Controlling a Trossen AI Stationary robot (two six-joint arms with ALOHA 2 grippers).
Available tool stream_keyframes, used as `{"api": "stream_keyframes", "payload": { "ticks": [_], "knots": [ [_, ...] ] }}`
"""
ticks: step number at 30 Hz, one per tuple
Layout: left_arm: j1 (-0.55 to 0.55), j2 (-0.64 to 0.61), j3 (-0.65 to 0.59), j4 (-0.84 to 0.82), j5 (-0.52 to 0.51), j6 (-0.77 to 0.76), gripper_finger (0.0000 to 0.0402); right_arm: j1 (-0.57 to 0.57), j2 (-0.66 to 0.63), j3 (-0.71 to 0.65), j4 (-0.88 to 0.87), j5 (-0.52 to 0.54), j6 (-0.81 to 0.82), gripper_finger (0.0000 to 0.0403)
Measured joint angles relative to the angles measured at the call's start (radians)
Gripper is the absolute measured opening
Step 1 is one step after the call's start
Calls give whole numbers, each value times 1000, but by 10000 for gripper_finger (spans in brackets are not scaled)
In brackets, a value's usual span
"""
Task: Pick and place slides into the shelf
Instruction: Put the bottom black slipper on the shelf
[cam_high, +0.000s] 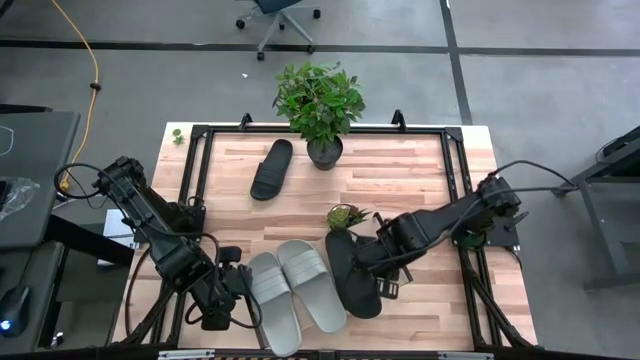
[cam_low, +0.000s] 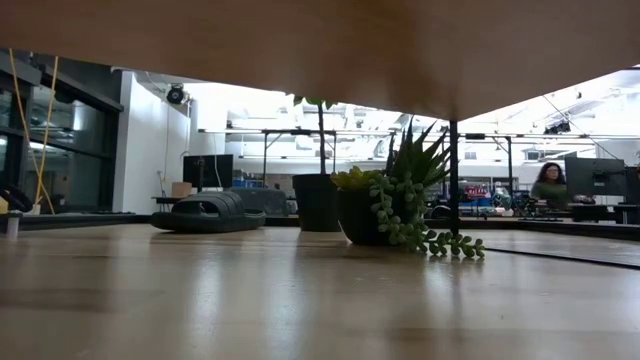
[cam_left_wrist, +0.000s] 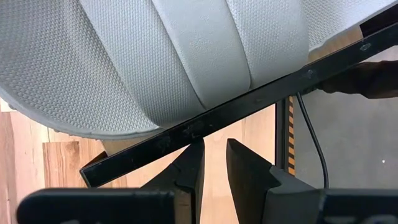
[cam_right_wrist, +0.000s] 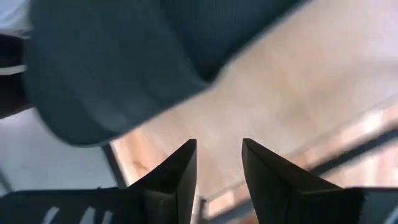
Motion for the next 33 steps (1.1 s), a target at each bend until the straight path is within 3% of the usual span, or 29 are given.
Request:
{"api": "stream_keyframes", "payload": {
  "ticks": [6,20,33],
  "knots": [
    [0,0,0,0,1,0,58,7,-1,-79,41,-6,15,119],
    [0,0,0,1,7,5,58,-24,-3,-78,209,28,7,119],
    [0,0,0,3,12,5,58,-24,-3,-77,165,40,11,119]
  ]
}}
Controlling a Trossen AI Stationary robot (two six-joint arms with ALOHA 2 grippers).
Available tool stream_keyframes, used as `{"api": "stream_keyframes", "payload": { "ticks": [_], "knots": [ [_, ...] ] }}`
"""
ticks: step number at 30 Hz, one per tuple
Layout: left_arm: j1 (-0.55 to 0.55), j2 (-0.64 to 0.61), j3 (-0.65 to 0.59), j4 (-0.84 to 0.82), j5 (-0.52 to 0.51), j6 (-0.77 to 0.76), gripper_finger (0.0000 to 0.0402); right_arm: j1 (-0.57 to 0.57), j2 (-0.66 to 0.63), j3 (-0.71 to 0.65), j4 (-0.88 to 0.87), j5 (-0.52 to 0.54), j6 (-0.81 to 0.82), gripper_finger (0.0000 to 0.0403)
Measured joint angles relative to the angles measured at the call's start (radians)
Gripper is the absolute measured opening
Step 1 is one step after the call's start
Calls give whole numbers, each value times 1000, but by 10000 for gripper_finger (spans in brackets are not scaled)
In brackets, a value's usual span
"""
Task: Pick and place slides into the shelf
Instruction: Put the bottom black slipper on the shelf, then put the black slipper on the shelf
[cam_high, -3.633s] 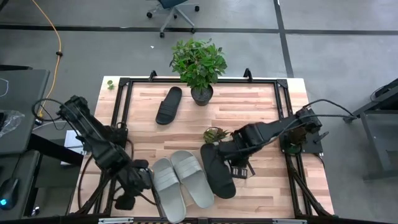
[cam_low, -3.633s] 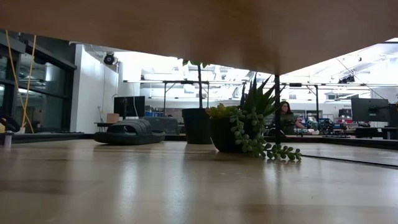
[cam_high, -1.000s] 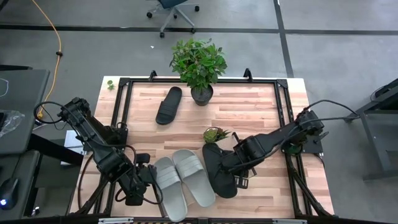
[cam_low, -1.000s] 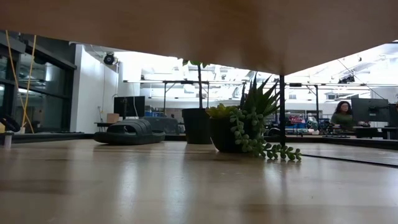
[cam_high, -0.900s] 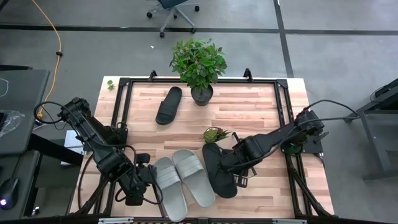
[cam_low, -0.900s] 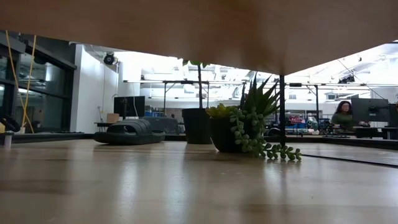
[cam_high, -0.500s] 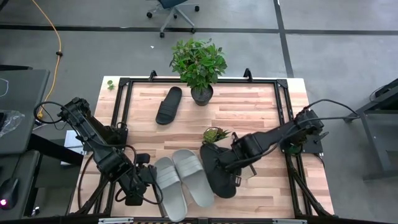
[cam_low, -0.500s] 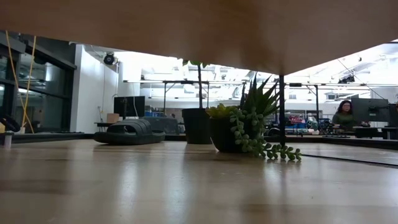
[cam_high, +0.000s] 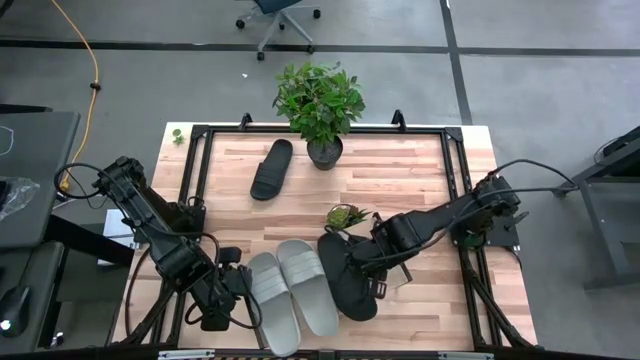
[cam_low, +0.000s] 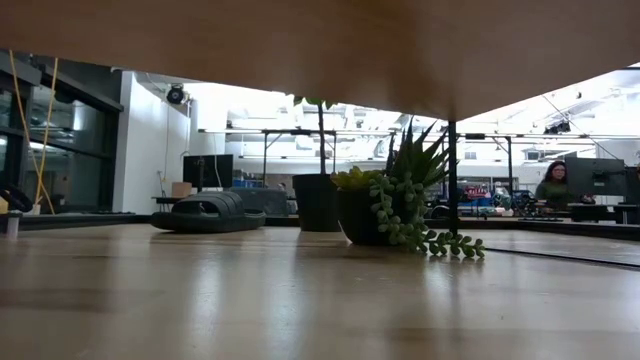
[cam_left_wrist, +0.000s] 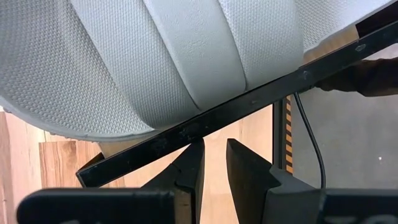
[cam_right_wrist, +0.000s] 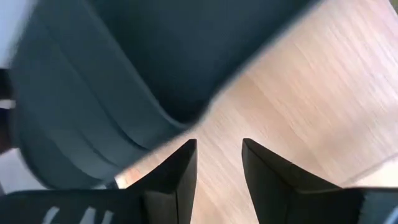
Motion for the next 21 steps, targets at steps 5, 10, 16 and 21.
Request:
{"api": "stream_keyframes", "payload": {
  "ticks": [5,10,16,21],
  "knots": [
    [0,0,0,-1,1,1,58,0,0,0,53,-11,0,119],
    [0,0,0,-1,2,2,58,1,0,0,-38,36,36,119],
    [0,0,0,-1,0,2,58,0,0,0,-120,86,71,119],
    [0,-33,0,-63,57,0,58,1,-9,0,-125,132,79,119]
  ]
}}
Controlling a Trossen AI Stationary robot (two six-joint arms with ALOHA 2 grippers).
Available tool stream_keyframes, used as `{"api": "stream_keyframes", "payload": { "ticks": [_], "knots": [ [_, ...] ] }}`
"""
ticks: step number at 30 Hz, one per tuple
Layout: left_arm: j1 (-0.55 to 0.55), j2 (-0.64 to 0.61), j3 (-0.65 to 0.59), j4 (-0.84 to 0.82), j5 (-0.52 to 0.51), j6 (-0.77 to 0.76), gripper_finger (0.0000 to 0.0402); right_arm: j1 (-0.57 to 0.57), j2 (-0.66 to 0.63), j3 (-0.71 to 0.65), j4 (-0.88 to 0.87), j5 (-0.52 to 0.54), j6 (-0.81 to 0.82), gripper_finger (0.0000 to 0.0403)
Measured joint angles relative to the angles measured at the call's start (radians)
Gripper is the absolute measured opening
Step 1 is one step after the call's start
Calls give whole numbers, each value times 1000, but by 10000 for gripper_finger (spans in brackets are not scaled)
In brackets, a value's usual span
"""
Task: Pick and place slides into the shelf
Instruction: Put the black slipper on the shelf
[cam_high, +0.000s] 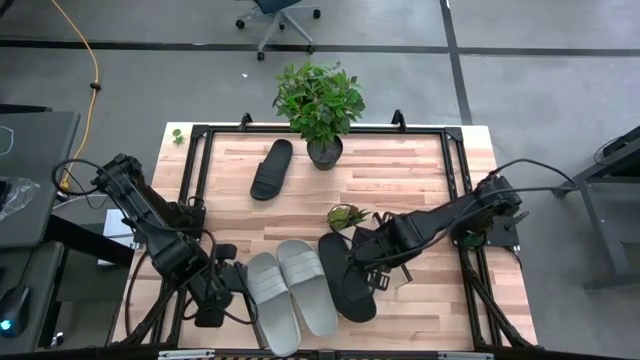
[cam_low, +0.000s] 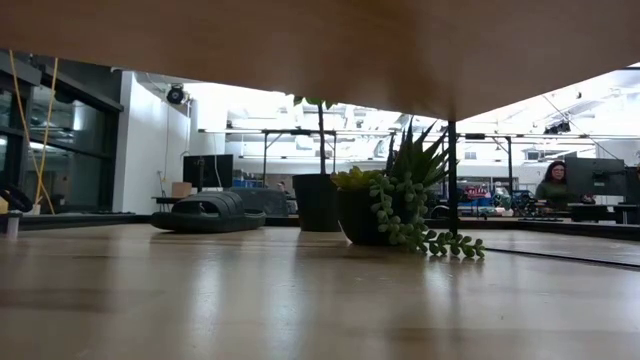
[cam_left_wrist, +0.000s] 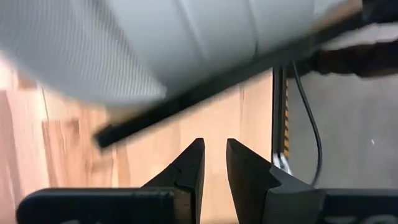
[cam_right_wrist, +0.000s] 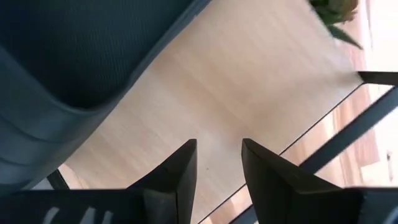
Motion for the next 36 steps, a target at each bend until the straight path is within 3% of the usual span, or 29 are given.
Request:
{"api": "stream_keyframes", "payload": {
  "ticks": [5,8,12,17,23,31,36],
  "knots": [
    [0,-58,49,-164,22,-41,58,0,-35,0,2,74,1,119],
    [10,-103,103,-264,-55,-32,58,0,-76,0,12,146,11,119],
    [111,-165,150,-325,-130,68,58,-7,-157,0,77,227,-23,119],
    [363,-235,154,-311,-123,282,58,-47,-259,0,143,218,-134,119],
    [731,-243,154,-290,-27,629,58,-135,-353,0,156,235,-268,119],
    [1174,-132,154,-177,268,1081,58,-258,-364,0,223,167,-369,119],
    [1358,-75,153,-262,331,1317,58,-325,-355,0,196,145,-347,119]
  ]
}}
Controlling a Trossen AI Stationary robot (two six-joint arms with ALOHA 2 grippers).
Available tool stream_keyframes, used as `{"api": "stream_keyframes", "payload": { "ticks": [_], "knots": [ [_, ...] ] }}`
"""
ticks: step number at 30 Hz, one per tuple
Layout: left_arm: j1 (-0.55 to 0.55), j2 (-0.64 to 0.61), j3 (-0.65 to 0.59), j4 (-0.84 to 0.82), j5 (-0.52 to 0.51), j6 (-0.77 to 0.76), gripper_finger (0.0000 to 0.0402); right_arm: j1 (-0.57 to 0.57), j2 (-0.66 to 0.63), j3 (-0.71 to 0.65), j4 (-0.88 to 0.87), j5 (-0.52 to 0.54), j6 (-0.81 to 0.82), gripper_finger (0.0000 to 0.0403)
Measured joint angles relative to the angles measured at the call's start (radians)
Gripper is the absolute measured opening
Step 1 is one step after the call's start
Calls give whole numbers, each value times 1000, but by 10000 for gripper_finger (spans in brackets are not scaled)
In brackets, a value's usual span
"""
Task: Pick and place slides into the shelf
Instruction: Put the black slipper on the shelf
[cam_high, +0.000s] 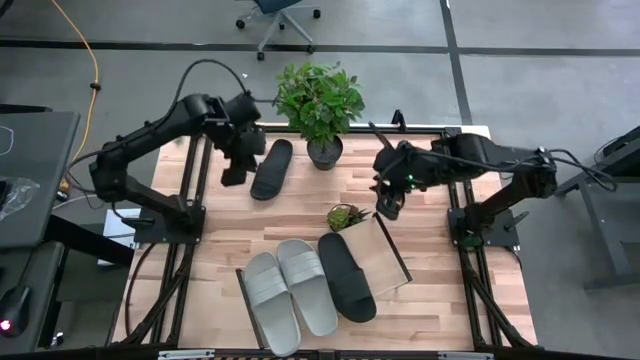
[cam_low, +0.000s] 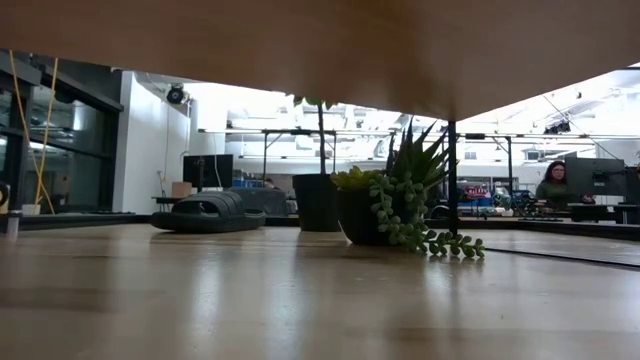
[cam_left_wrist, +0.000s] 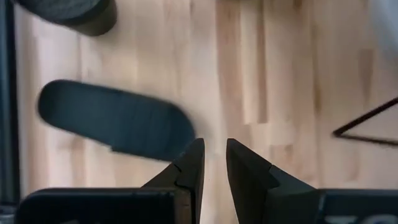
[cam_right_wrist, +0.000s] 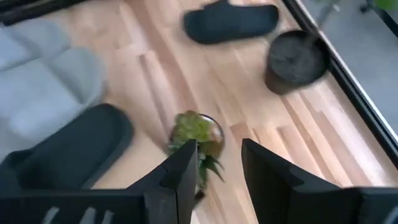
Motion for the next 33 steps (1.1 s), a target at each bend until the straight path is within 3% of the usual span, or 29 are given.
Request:
{"api": "stream_keyframes", "payload": {
  "ticks": [6,10,17,27,33],
  "knots": [
    [157,-6,-5,-4,17,145,58,-62,0,0,-21,8,89,119],
    [216,-56,-5,34,55,140,58,-74,0,0,-22,35,128,119],
    [280,-156,-5,125,31,110,58,-93,0,0,-23,76,148,119],
    [433,-46,-5,158,31,19,58,-142,0,0,-23,70,129,119],
    [478,80,-5,141,103,21,58,-131,0,0,-12,63,147,119]
  ]
}}
